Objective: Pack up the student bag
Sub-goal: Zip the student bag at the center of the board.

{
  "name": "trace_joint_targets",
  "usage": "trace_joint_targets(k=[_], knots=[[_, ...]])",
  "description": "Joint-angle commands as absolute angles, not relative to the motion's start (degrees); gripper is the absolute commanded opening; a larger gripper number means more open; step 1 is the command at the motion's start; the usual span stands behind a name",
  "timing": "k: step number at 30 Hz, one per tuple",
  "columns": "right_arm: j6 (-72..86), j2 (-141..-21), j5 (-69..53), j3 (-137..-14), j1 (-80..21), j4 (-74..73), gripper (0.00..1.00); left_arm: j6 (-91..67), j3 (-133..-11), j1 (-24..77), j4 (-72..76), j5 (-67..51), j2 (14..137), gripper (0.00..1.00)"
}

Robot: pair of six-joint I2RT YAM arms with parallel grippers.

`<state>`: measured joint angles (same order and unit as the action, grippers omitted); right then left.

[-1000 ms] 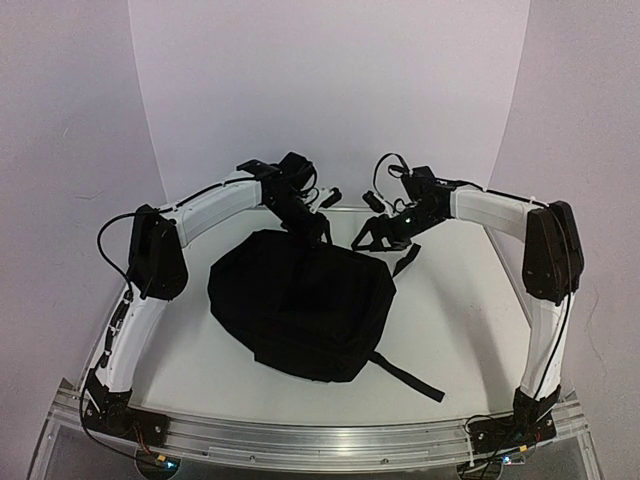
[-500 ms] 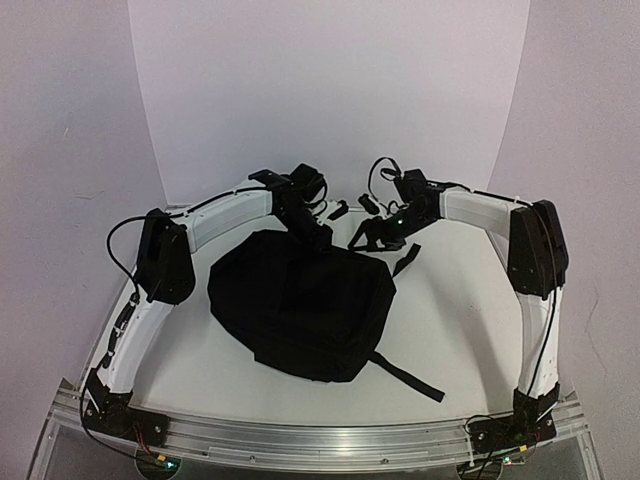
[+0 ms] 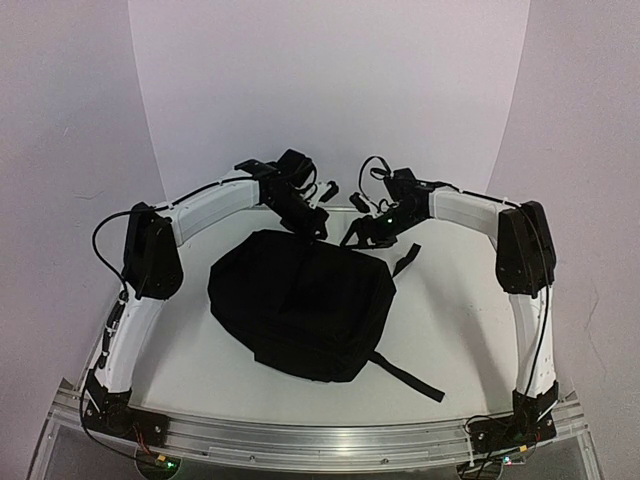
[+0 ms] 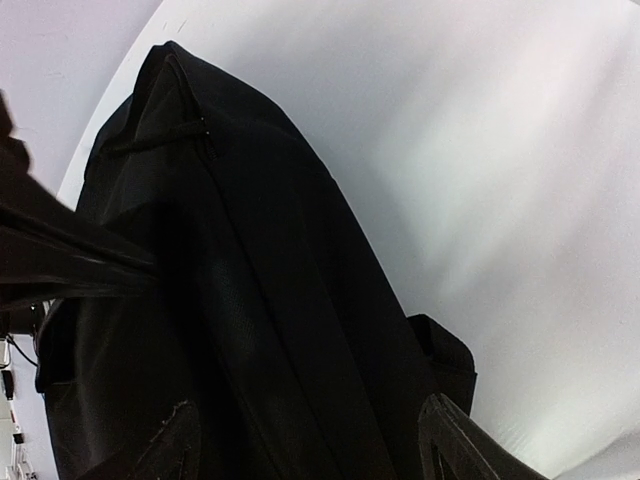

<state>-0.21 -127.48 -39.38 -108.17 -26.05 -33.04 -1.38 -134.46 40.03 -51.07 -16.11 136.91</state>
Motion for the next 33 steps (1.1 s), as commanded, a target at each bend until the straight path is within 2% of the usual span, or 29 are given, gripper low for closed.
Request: trace_joint_targets(k=[1, 7, 13, 18, 19, 22, 26, 28, 33], knots=[[-0.44, -129.45, -38.07, -111.82, -27.23, -32.5, 0.75, -4.36, -133.09, 39.19, -46.04, -19.12, 129.27, 0.0], [1.05, -131.89, -38.36, -114.62, -28.3, -32.15, 0.74, -5.36, -131.24, 39.13, -45.83, -21.98, 127.47, 0.0], [1.83, -134.91, -40.63, -117.02, -28.82, -31.59, 0.66, -5.9, -125.19, 39.11, -45.67, -22.47, 124.67, 0.0], [2.77, -136.97, -45.68, -117.41, -28.96, -31.38, 0.66, -6.01, -122.32, 39.11, -45.22, -21.81, 123.51, 0.0], [2.68, -137.23, -46.01, -117.38, -28.97, -31.38, 0.61, -6.05, -122.14, 39.11, -45.34, -21.65, 123.63, 0.0], [2.54, -137.61, -45.14, -117.44, -29.05, -31.25, 0.34, -6.31, -121.99, 39.11, -46.0, -21.64, 124.18, 0.0], [3.24, -137.82, -42.68, -118.34, -28.99, -31.21, 0.04, -7.04, -122.49, 39.11, -47.76, -22.9, 124.16, 0.0], [3.59, -137.92, -40.32, -118.84, -28.87, -31.13, 0.0, -7.34, -122.1, 39.34, -48.76, -24.18, 123.34, 0.0], [4.41, -138.31, -36.69, -119.55, -27.92, -31.02, 0.0, -7.35, -116.21, 40.74, -51.19, -26.34, 118.07, 0.0]])
